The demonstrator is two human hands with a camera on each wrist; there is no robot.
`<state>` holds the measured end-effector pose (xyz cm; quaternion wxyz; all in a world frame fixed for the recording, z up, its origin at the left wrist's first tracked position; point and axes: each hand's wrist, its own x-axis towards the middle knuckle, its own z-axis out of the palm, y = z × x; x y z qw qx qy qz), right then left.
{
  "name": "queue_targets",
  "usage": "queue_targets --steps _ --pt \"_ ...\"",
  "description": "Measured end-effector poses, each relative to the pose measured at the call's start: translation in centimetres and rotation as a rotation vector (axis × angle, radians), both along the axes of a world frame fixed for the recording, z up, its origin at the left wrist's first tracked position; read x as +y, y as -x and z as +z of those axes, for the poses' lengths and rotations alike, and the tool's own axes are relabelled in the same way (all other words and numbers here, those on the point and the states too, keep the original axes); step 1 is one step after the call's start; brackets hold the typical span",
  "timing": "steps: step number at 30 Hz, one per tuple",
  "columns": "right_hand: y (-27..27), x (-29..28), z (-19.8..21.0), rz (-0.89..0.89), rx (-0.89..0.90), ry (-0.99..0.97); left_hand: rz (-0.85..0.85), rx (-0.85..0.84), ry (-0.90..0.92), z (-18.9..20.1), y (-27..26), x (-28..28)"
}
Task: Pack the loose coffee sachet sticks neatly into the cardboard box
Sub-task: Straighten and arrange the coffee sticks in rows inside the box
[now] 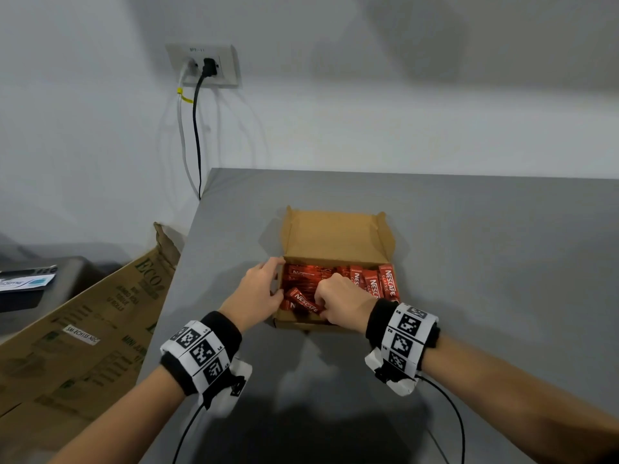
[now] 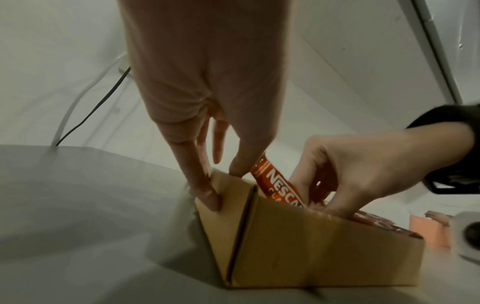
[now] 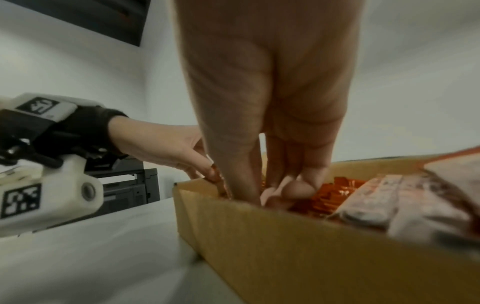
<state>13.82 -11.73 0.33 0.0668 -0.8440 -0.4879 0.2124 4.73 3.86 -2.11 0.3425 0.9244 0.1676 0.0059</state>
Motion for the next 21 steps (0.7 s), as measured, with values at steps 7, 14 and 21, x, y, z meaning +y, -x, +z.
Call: queue_targets --steps 7,14,21 --pt "0.6 0.7 0.9 0.090 -0.094 0.081 -0.084 -0.142 -0.332 1.0 0.7 -0.8" --pt "0.7 1.2 1.0 0.092 -0.098 0.099 -0.346 0.108 -0.543 1.2 0.2 -1.4" --pt "-1.8 -0.5 2.1 -0.087 0.048 -0.030 -0.338 0.131 -0.619 0.5 -0.4 -1.9"
